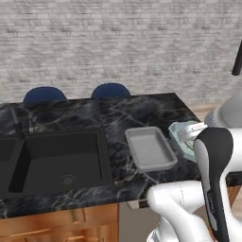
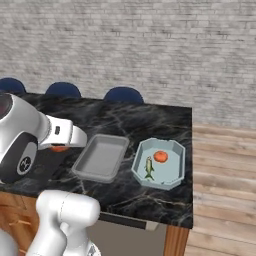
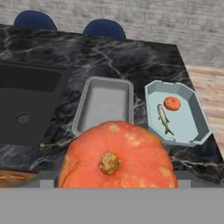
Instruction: Place one squash and one fish in each tupperware on the nearby counter, to pack two identical lunches.
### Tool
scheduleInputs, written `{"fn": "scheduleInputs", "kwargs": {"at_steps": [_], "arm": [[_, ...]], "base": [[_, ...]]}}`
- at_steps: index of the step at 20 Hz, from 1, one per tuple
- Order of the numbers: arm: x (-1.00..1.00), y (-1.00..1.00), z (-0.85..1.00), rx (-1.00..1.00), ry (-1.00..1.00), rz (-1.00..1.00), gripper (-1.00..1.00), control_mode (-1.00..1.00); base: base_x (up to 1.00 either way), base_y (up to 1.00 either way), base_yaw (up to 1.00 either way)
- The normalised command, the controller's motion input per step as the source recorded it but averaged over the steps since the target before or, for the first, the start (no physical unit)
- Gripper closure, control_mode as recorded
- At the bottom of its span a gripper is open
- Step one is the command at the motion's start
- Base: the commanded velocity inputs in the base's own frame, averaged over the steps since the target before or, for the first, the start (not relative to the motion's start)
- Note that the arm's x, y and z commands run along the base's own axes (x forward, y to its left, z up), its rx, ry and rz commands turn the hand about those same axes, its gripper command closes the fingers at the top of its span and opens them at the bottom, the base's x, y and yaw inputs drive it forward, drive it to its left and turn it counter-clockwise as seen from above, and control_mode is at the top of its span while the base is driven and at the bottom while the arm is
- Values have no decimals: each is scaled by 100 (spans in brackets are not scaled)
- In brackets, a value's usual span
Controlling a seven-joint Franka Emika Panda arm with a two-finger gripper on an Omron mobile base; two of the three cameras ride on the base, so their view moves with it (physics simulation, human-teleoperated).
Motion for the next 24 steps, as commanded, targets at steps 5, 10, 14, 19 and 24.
{"fn": "scheduleInputs", "kwargs": {"at_steps": [5,10,14,19,24], "arm": [[29,21,-27,-4,0,-8,100,-100],[44,11,-55,0,13,-1,100,-100],[65,0,-54,4,21,0,100,-100],[69,0,-55,4,10,0,100,-100],[56,0,-46,0,0,0,100,-100]], "base": [[7,5,-2],[0,0,0],[0,0,0],[0,0,0],[0,0,0]]}}
